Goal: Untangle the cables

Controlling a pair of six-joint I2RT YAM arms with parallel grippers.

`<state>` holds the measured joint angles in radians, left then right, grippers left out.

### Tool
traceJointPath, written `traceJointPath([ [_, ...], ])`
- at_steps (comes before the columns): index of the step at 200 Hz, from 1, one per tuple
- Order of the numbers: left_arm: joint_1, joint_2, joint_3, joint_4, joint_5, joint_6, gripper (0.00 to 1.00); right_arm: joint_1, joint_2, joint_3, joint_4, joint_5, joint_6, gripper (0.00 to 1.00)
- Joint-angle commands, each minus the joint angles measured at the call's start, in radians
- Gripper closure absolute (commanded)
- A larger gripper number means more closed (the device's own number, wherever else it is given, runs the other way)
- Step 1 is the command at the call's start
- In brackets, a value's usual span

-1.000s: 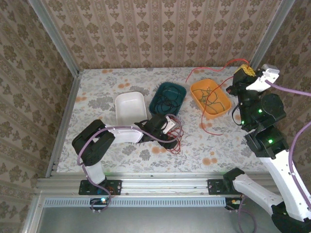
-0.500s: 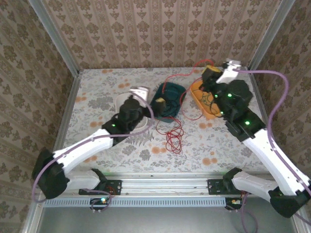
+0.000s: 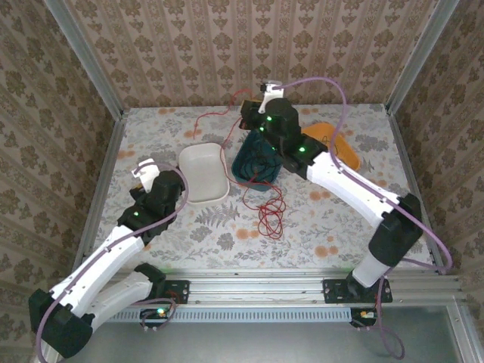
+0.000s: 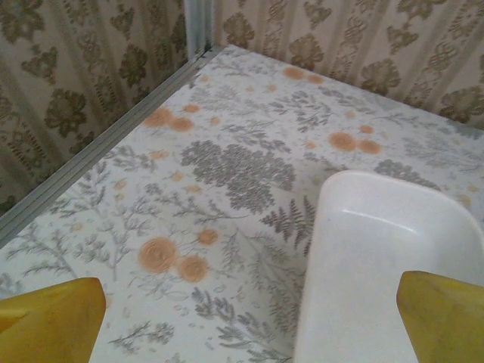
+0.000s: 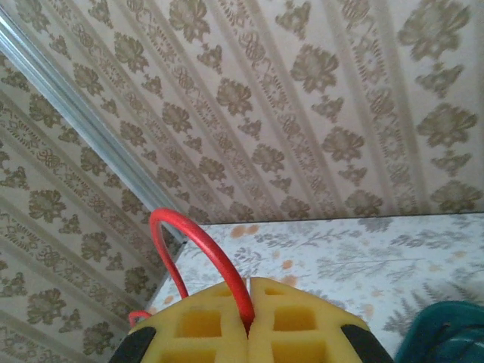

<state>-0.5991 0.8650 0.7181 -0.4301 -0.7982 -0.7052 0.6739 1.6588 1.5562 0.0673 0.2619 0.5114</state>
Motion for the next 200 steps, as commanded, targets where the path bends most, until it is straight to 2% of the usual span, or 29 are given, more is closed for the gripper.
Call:
traceJointPath([
  [1,0.01,-0.01,-0.004,-0.071,-0.036,-0.059,0.0,0.016,0.082,0.084,0.034,-0.025,0.063,1.0],
  [44,0.013,0.027,0.019,-0.052,-0.017,-0.036,0.0,0.033,0.282,0.202,-0.022,-0.029,0.128,1.0],
  [80,0.012,0.032,0.02,-0.056,-0.004,-0.039,0.0,0.052,0.397,0.213,-0.071,-0.049,0.159,1.0],
  [154,0.025,0.019,0.023,-0.066,0.008,-0.016,0.0,0.114,0.542,0.254,-0.284,0.013,0.062,1.0],
  [200,0.027,0.048,0.036,-0.042,0.036,0.0,0.0,0.124,0.687,0.497,-0.557,-0.057,0.004,1.0],
])
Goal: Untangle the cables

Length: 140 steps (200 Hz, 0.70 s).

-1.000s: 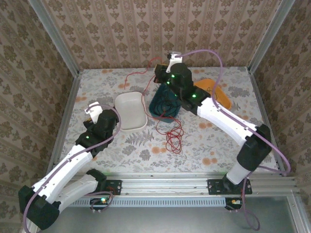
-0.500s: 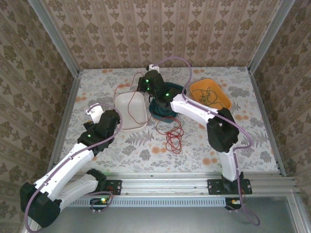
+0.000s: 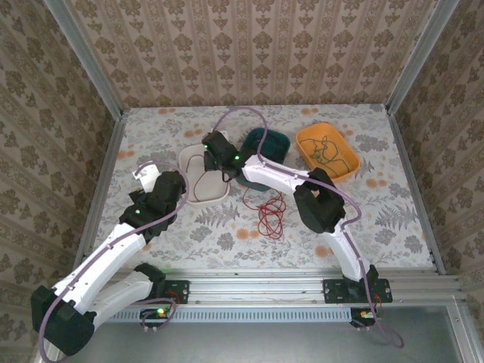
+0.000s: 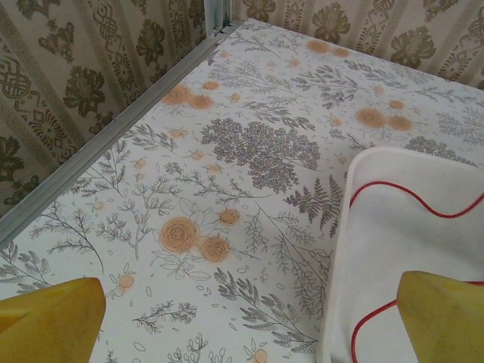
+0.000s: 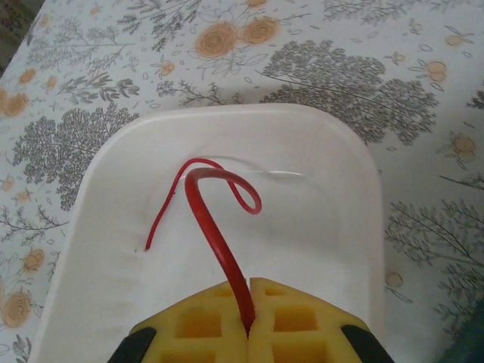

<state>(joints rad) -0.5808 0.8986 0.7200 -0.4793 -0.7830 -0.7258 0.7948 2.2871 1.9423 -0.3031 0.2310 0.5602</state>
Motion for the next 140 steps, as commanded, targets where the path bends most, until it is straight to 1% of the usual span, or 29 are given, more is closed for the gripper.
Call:
traceJointPath([
  [1,0.009,0.016,0.034,0.006,0.021,0.021,0.0,0.004,0.061,0.114,-0.189,-0.029,-0.046,1.0],
  [19,0.009,0.032,0.04,0.011,0.036,0.025,0.0,0.003,0.101,0.177,-0.261,-0.075,-0.052,1.0],
  [49,0.009,0.048,0.042,0.019,0.058,0.028,0.0,0.012,0.181,0.296,-0.381,-0.117,-0.074,1.0],
  [102,0.009,0.069,0.047,0.041,0.107,0.049,0.0,0.028,0.244,0.368,-0.444,-0.173,-0.089,1.0],
  [122,0.01,0.075,0.051,0.039,0.117,0.045,0.0,0.03,0.222,0.359,-0.428,-0.175,-0.095,0.94],
  [140,0.02,0.081,0.053,0.035,0.133,0.031,0.0,0.03,0.175,0.326,-0.381,-0.176,-0.104,0.8],
])
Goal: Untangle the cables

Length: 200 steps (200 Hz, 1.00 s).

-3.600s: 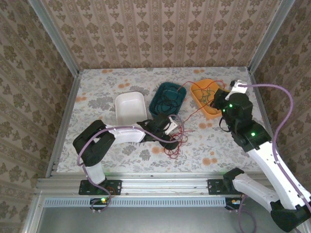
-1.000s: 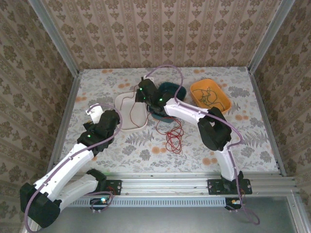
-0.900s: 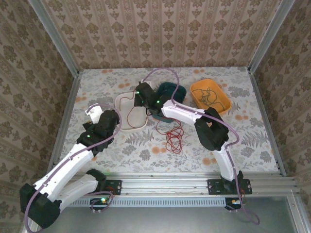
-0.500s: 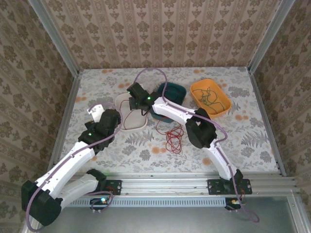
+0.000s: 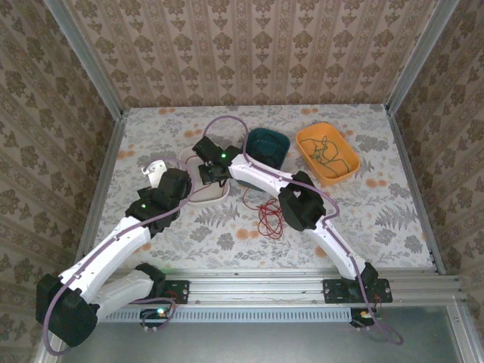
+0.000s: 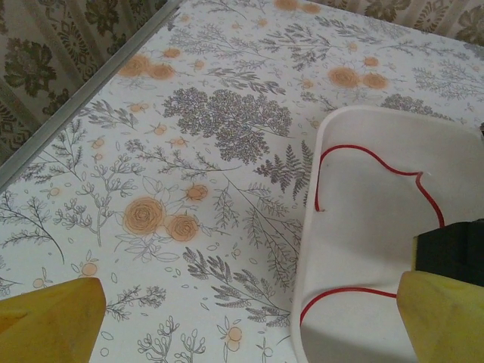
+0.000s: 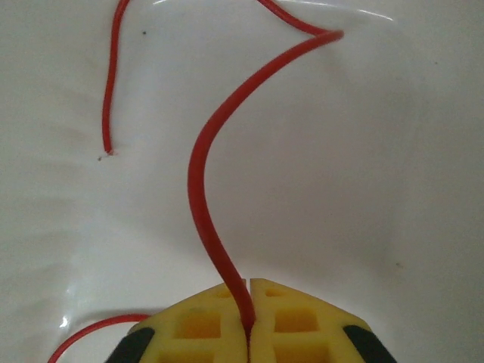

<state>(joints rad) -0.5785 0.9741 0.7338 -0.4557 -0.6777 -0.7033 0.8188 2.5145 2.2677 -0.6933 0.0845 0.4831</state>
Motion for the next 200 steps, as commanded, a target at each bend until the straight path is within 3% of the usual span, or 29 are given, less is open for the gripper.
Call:
traceJointPath([
  [1,0.019,0.006,0.039,0.012,0.03,0.009,0.0,0.006,-0.055,-0.003,0.013,-0.03,-0.028,0.79],
  [15,0.03,0.013,0.039,0.012,0.053,0.003,0.0,0.007,-0.108,-0.049,0.072,-0.023,-0.034,0.67],
  [37,0.034,0.029,0.038,0.009,0.063,0.001,0.0,0.006,-0.19,-0.111,0.142,-0.009,-0.049,0.61],
  [79,0.037,0.067,0.028,0.083,0.159,0.066,0.0,0.002,-0.314,-0.22,0.152,0.081,-0.053,0.6],
  [99,0.035,0.102,0.022,0.19,0.322,0.153,0.0,-0.014,-0.368,-0.293,0.152,0.103,-0.022,0.6],
  [130,0.024,0.21,0.052,0.285,0.581,0.249,0.02,-0.077,-0.477,-0.446,0.232,0.037,0.058,0.6],
  [153,0.0,0.288,0.092,0.317,0.714,0.308,0.03,-0.118,-0.573,-0.575,0.271,0.018,0.079,0.61],
  [200,-0.043,0.466,0.202,0.311,0.781,0.363,0.18,-0.171,-0.743,-0.847,0.321,0.006,0.115,0.62],
])
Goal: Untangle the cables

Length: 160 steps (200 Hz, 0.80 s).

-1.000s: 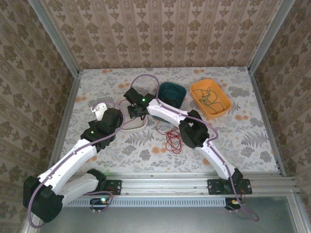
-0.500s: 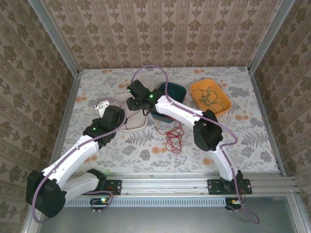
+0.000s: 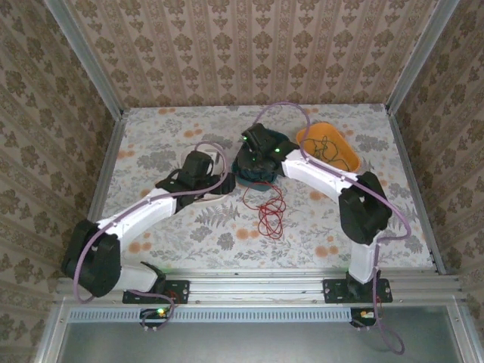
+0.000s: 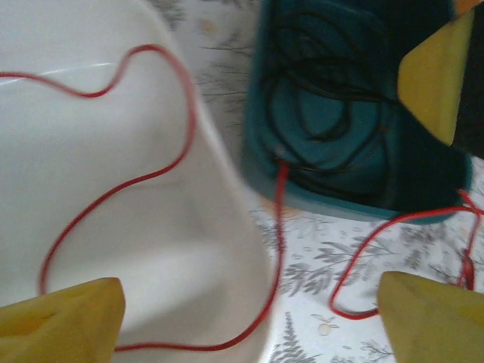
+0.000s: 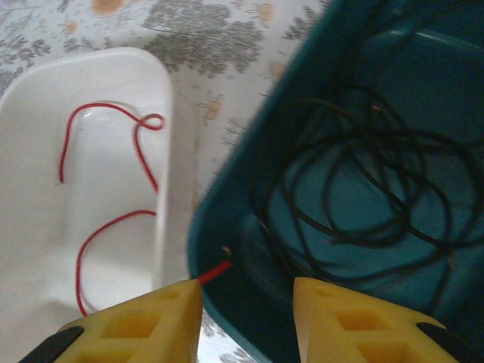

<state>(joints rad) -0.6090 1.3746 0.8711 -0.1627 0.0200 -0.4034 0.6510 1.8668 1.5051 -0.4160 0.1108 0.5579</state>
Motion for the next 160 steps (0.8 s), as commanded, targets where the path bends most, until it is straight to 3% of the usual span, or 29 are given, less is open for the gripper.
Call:
traceJointPath([
  [1,-0.013,0.069,0.067,0.018,0.082,0.063,0.18,-0.004,-0.097,-0.089,0.044,-0.02,0.041,0.62],
  [65,-0.031,0.214,0.16,-0.046,-0.047,0.095,0.37,-0.069,-0.262,-0.322,0.1,-0.025,0.102,0.63],
  [106,-0.043,0.271,0.195,-0.073,-0.064,0.106,0.55,-0.086,-0.303,-0.37,0.106,-0.022,0.108,0.64],
  [160,-0.052,0.299,0.205,-0.095,-0.08,0.106,0.65,-0.101,-0.329,-0.397,0.115,-0.02,0.116,0.64],
])
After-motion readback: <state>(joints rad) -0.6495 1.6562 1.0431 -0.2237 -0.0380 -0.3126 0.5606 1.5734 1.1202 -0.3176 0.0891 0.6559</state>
